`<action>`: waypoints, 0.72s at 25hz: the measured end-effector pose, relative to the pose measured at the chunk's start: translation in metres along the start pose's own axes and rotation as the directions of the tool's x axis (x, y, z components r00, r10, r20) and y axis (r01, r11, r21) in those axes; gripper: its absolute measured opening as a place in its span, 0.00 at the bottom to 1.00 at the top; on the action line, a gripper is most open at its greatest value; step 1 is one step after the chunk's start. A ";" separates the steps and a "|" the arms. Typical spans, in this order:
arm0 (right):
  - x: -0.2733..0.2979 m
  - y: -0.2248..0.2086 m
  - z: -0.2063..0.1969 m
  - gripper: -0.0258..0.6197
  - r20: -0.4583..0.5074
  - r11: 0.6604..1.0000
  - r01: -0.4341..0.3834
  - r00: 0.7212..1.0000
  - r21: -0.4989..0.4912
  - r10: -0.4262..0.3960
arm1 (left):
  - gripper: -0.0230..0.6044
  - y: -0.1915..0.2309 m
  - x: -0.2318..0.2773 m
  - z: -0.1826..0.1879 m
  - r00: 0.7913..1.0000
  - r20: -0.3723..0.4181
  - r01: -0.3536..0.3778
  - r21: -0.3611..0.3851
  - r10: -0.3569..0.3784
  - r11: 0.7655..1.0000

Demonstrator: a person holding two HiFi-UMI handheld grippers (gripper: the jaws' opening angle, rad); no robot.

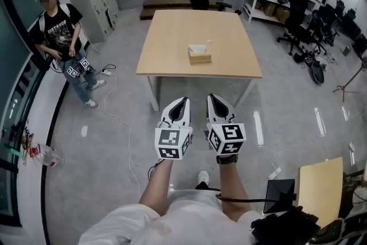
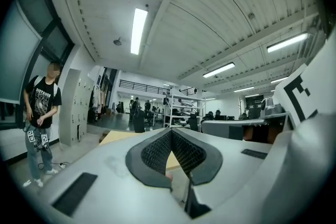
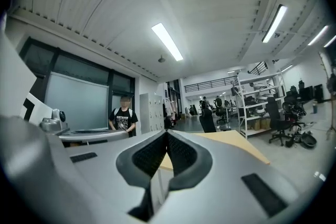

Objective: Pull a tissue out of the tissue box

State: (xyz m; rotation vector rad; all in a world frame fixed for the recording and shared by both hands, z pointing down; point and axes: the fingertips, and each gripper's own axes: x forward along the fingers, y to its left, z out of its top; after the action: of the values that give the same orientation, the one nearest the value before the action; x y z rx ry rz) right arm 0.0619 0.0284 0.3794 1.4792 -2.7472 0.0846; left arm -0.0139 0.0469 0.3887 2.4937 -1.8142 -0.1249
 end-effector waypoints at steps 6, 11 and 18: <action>0.041 -0.051 0.017 0.04 0.026 0.996 -0.081 0.996 -0.032 0.082 | 0.04 -0.004 0.073 0.009 0.998 0.030 -0.061 0.012 0.060 0.998; 0.047 -0.100 0.018 0.04 0.043 0.994 -0.110 0.993 -0.003 0.110 | 0.04 -0.029 0.106 0.000 0.994 0.027 -0.104 0.030 0.103 0.994; 0.096 -0.138 -0.006 0.04 0.015 0.987 -0.136 0.991 0.082 0.135 | 0.04 -0.020 0.157 -0.001 0.996 0.055 -0.060 -0.057 0.063 0.997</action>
State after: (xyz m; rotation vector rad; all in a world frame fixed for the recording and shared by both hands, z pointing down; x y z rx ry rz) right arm 0.1247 -0.1271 0.3948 1.3114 -2.8824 0.1971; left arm 0.0534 -0.0961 0.3822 2.4184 -1.8803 -0.2419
